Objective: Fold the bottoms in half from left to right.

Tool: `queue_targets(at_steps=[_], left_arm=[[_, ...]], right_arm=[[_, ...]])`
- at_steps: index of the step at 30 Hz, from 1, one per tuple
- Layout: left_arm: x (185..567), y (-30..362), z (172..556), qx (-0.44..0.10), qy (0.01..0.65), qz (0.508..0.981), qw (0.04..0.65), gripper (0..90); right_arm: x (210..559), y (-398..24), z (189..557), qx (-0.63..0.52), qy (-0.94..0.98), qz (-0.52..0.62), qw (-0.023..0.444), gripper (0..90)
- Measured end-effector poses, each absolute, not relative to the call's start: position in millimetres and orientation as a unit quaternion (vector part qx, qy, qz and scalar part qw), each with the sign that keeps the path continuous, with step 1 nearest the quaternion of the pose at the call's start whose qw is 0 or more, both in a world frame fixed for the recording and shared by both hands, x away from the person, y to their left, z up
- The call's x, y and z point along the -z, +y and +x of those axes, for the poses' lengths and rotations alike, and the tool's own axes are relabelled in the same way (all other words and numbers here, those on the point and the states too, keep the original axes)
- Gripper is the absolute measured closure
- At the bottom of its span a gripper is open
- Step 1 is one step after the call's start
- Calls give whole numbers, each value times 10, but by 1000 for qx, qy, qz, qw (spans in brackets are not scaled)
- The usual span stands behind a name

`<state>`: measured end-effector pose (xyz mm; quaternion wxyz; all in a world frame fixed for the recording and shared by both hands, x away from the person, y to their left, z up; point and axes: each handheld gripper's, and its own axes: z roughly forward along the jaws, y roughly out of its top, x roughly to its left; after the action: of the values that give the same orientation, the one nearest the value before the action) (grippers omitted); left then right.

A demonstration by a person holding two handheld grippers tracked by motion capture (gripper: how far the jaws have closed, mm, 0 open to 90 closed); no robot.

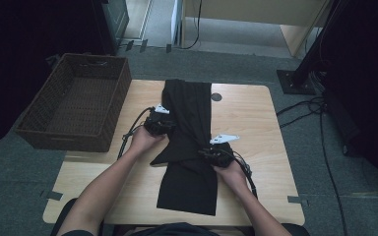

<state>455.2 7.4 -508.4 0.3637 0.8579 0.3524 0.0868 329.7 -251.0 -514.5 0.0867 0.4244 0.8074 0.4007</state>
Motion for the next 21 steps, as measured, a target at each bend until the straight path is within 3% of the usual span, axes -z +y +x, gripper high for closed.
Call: queue_targets(at_steps=[4, 9, 16, 21], left_arm=[[5081, 76, 4544, -86, 356, 857, 363, 726], [5098, 88, 4516, -84, 362, 850, 373, 726], [5110, 112, 4471, -82, 359, 850, 377, 726], [5111, 127, 4442, -84, 353, 852, 377, 726]], right_arm=[[4989, -2594, 3178, -404, 812, 414, 76, 720], [4744, -2757, 3153, -447, 778, 431, 100, 720], [4791, -2700, 3497, -429, 776, 447, 114, 872], [5017, -2485, 3774, -408, 785, 454, 108, 887]])
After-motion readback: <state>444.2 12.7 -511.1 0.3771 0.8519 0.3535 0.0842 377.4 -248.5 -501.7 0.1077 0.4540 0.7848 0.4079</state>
